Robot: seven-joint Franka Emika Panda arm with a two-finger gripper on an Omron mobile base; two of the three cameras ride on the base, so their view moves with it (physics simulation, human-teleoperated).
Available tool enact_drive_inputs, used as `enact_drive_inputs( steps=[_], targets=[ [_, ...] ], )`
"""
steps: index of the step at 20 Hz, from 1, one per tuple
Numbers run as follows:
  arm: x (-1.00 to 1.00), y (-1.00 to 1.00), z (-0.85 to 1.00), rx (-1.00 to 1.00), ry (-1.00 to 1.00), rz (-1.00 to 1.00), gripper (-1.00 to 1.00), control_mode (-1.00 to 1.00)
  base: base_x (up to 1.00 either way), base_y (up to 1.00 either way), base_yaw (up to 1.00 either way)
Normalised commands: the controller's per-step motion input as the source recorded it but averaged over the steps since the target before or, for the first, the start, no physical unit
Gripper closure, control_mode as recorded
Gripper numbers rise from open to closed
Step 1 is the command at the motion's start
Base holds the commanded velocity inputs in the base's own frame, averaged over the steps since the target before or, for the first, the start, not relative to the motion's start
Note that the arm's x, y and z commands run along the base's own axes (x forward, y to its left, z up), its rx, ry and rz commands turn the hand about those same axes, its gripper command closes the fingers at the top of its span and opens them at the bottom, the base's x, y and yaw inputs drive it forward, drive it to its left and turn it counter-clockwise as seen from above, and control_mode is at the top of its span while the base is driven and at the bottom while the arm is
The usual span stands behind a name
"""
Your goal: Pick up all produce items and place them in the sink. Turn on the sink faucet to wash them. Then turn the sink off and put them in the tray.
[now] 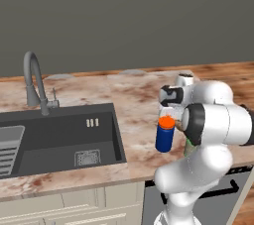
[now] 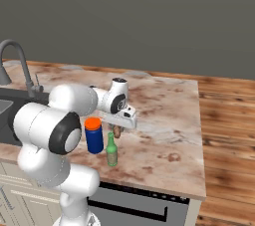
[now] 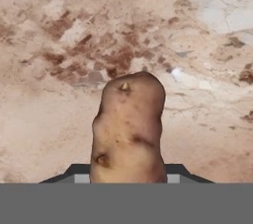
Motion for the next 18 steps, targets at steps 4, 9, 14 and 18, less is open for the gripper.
enact_drive_inputs(
  steps=[4,9,14,18],
  targets=[
    [0.1,0.15,0.71,-0.01,-0.02,0.0,1.0,-1.0,0.0,0.0,0.0],
    [0.24,0.27,0.71,-0.03,0.0,0.0,1.0,-1.0,0.0,0.0,0.0],
    [0.35,0.3,0.61,-0.04,-0.02,0.04,1.0,-1.0,0.0,0.0,0.0],
    [0.35,0.24,0.45,-0.04,-0.06,0.08,1.0,-1.0,0.0,0.0,0.0]
  ],
)
